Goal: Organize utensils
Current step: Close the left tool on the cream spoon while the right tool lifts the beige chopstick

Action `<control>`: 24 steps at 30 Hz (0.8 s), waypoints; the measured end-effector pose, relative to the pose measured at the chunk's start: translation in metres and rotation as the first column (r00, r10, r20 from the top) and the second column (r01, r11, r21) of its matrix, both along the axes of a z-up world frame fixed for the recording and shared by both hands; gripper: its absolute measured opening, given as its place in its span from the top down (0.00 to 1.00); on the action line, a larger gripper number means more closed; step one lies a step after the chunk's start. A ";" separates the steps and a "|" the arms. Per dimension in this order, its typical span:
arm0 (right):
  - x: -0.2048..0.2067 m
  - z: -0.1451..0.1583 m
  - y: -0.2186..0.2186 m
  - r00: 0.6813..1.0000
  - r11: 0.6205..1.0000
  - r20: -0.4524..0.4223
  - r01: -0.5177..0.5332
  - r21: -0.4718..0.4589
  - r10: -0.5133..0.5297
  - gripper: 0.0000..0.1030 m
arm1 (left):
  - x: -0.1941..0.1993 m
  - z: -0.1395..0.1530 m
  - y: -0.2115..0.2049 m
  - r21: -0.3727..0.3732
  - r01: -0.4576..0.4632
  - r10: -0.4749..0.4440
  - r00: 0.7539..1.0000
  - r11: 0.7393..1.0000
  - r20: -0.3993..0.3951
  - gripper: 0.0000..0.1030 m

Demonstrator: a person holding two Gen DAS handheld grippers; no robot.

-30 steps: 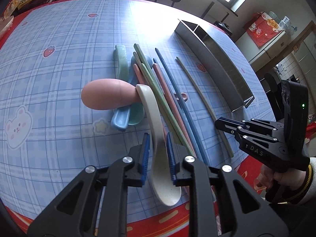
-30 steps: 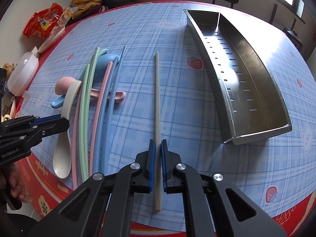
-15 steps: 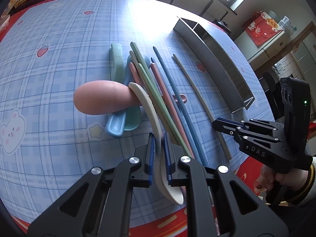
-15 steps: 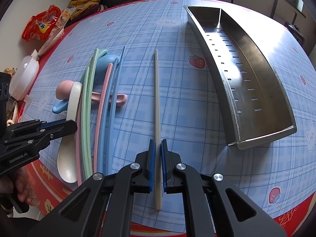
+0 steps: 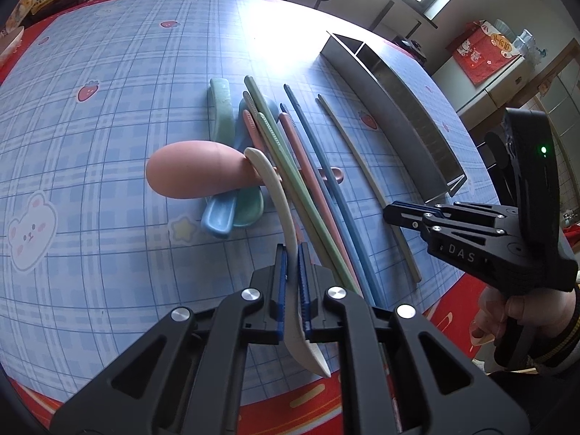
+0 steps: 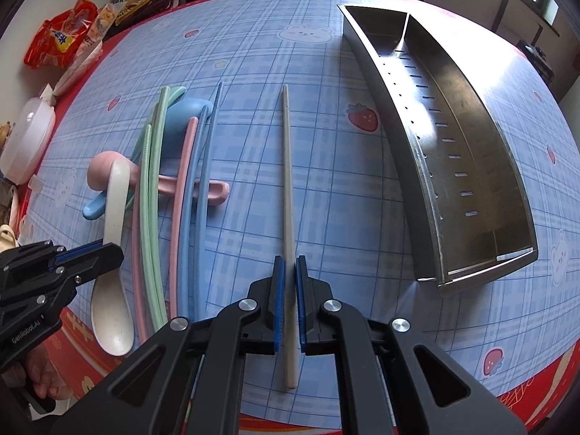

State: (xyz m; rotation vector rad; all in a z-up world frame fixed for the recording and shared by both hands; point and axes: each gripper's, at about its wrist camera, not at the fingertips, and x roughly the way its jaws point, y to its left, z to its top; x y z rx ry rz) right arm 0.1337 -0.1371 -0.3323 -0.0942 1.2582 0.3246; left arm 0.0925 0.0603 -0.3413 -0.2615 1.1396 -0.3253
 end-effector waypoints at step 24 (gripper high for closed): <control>-0.013 0.027 -0.042 0.995 0.961 -0.007 0.102 0.256 -0.104 0.94 | -0.023 0.045 0.014 0.016 -0.018 0.018 0.999 1.000 0.036 0.90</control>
